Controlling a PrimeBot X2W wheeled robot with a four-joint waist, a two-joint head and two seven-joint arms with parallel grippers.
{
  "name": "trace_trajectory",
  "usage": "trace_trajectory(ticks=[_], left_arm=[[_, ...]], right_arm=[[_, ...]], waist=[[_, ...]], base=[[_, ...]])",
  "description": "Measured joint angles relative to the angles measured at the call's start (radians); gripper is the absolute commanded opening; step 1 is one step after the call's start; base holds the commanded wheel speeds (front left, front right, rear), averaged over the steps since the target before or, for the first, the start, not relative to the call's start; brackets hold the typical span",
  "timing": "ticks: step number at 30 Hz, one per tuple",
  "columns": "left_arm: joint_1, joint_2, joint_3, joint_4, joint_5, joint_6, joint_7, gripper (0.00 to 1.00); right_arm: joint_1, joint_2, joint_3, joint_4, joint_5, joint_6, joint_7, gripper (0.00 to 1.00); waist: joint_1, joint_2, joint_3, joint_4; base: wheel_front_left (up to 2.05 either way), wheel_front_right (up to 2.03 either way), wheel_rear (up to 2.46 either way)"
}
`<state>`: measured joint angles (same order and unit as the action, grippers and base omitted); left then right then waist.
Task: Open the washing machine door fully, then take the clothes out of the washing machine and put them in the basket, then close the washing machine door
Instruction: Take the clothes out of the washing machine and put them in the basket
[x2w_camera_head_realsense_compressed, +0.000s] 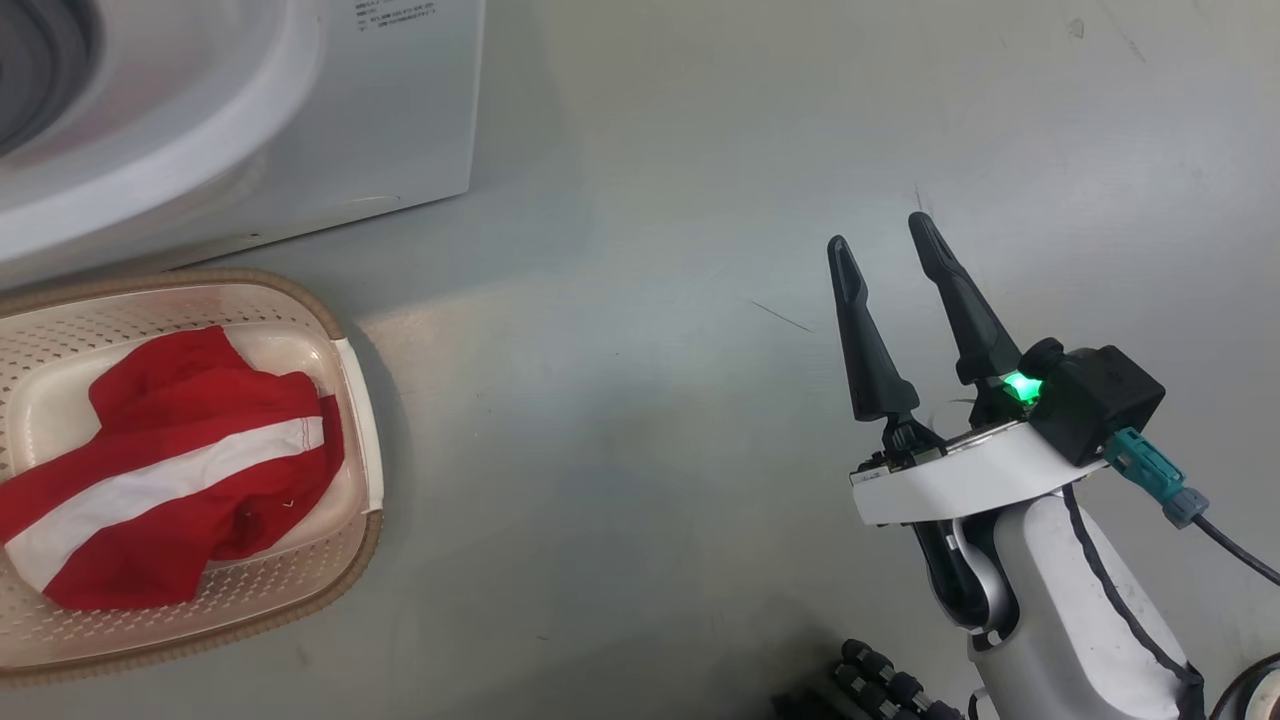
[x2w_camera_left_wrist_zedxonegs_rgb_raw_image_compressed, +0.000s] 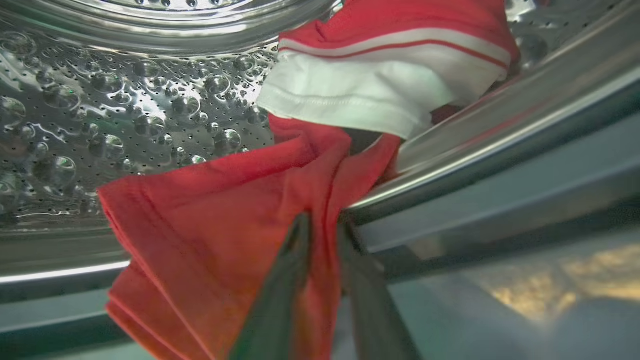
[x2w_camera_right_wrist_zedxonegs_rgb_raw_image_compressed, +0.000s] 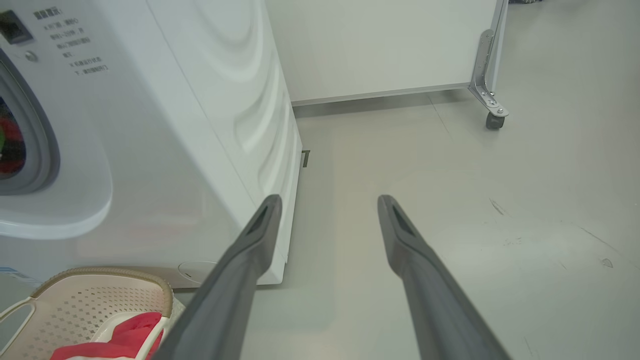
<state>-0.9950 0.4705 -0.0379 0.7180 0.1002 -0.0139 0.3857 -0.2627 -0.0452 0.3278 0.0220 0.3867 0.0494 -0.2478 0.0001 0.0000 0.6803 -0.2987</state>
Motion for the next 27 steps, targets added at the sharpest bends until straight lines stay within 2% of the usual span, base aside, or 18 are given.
trace_trajectory(ticks=[6, 15, 27], left_arm=[[-0.011, 0.0, -0.001, 0.032, 0.0, 0.0, -0.021, 0.0], [-0.012, -0.011, -0.013, 0.076, 0.0, 0.0, -0.112, 0.0], [-0.003, -0.096, -0.056, 0.14, -0.011, -0.001, -0.254, 0.0]], right_arm=[[-0.006, 0.0, 0.0, 0.001, -0.001, 0.0, 0.0, 1.0], [-0.007, 0.0, -0.003, 0.017, -0.003, 0.0, 0.0, 1.0], [-0.007, 0.0, -0.016, 0.051, -0.03, 0.001, 0.0, 1.0]], waist=[[0.0, 0.0, -0.002, 0.003], [-0.0001, 0.0, -0.023, 0.012], [-0.0001, 0.0, -0.104, 0.05]], base=[[0.0, 0.0, 0.0], [0.0, 0.0, 0.0], [0.0, 0.0, 0.0]])
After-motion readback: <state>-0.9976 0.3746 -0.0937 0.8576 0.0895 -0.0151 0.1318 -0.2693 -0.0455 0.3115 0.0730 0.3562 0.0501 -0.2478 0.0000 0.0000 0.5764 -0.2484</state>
